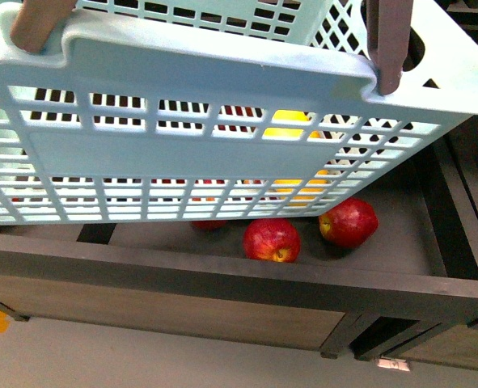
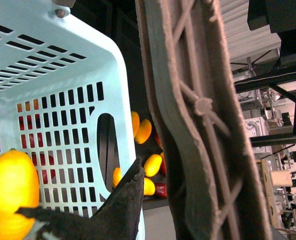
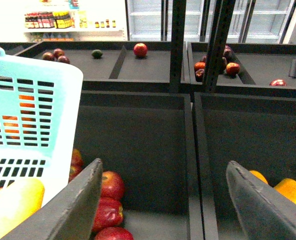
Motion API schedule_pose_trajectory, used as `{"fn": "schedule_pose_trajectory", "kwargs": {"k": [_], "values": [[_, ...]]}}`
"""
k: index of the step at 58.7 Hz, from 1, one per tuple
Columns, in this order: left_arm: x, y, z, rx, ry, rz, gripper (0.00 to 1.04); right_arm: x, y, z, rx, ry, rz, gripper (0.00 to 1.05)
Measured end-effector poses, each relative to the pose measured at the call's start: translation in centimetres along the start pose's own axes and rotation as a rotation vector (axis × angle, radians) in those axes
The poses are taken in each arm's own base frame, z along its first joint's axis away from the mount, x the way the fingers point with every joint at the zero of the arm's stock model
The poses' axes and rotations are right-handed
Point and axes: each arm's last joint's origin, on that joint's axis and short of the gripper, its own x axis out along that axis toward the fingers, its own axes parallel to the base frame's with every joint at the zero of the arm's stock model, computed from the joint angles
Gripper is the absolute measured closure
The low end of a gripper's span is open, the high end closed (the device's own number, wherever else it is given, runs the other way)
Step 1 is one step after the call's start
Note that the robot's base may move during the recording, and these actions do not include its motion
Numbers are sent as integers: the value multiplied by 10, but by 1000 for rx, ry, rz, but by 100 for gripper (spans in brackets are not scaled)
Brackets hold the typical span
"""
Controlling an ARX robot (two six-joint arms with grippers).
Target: Pick mango and avocado into basket
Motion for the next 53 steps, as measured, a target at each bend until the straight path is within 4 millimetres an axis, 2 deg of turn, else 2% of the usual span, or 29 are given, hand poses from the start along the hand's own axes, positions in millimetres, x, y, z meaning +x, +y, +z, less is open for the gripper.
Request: {"fn": "schedule_pose_trajectory", "kwargs": {"k": [8,53], "values": [[1,-3,-3,5,10,-7,78,0,-1,0,1,1,-8,7],[1,-1,0,2,1,-2,78,-1,-1,-1,0,4,-3,9]]}}
